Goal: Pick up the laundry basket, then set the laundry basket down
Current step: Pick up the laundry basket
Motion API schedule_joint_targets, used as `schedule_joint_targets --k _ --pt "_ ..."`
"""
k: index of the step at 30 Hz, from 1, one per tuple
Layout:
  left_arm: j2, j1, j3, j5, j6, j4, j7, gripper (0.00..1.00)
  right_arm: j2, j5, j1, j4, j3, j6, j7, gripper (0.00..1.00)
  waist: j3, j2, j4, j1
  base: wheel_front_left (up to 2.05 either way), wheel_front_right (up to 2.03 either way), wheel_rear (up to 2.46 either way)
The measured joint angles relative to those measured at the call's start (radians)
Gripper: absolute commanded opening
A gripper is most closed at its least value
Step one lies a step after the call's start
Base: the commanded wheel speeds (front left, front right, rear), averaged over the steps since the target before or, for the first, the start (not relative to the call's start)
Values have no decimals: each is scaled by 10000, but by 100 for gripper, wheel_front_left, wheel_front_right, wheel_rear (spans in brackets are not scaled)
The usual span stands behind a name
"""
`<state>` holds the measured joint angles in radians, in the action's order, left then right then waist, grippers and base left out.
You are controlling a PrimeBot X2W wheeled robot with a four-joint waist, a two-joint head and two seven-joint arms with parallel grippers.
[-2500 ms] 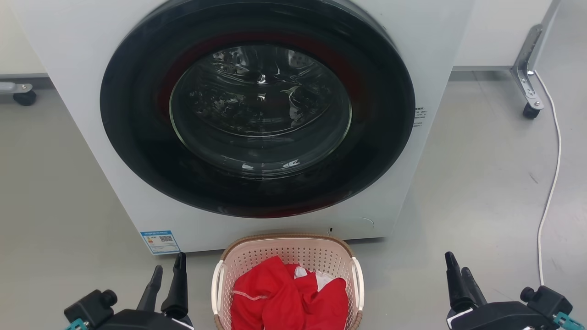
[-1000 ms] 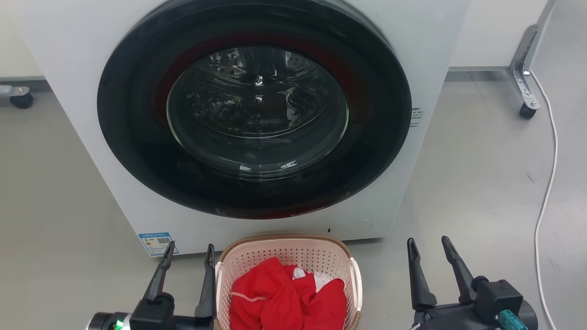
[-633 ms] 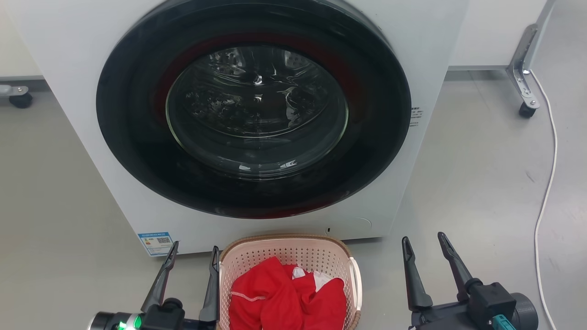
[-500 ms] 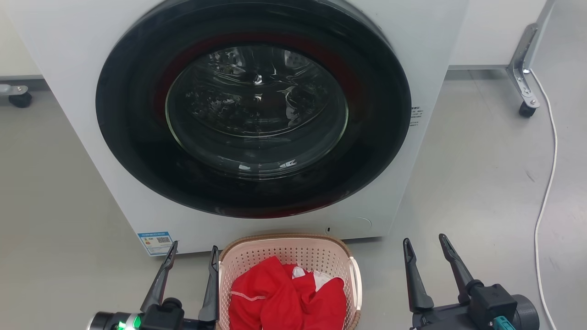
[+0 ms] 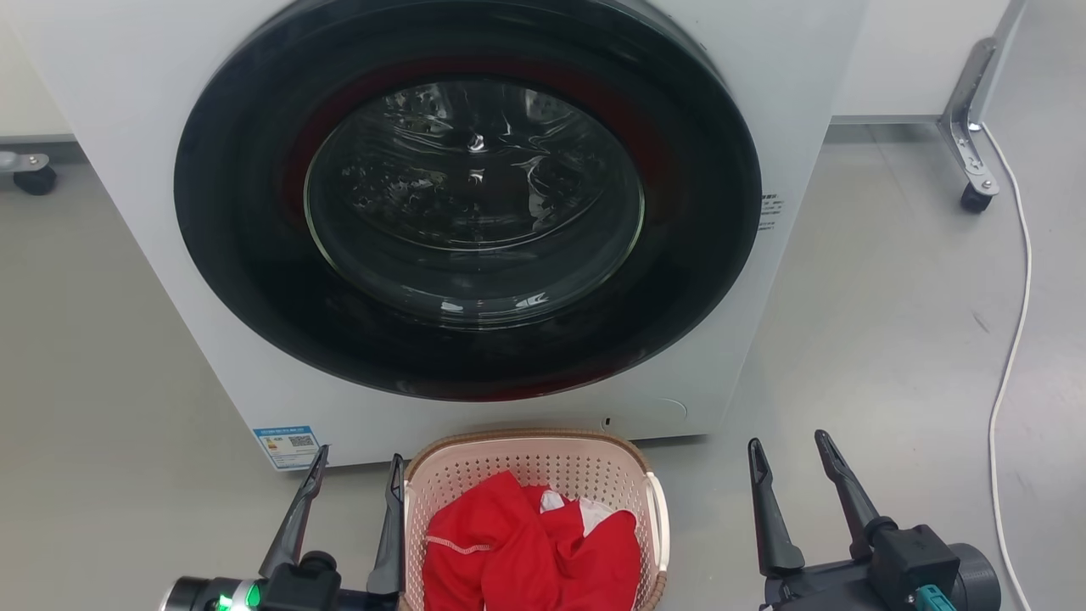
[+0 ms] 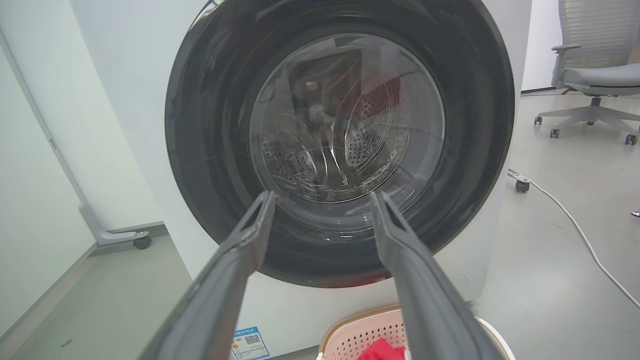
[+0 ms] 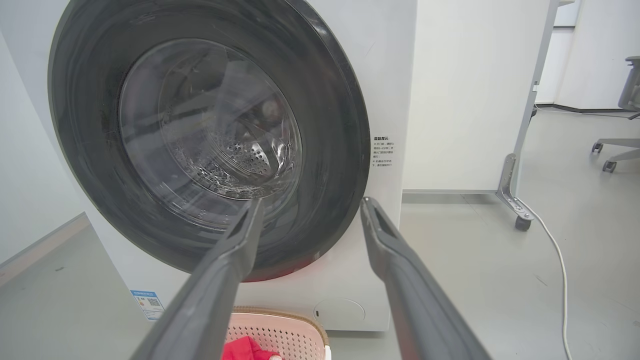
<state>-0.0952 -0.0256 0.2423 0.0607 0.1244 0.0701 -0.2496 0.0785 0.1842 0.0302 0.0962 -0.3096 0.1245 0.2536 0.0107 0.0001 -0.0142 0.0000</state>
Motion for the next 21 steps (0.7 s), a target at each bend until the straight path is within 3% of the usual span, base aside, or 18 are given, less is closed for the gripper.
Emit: schedule_joint_targets --k 13,21 --pt "10 56 -77 -10 0 -198 -2 100 -10 -59 21 -265 86 -4 2 100 512 0 6 0 0 0 0" --pt "105 1055 -316 276 -13 272 -2 100 48 4 927 2 366 -238 4 100 1362 0 14 1 0 0 0"
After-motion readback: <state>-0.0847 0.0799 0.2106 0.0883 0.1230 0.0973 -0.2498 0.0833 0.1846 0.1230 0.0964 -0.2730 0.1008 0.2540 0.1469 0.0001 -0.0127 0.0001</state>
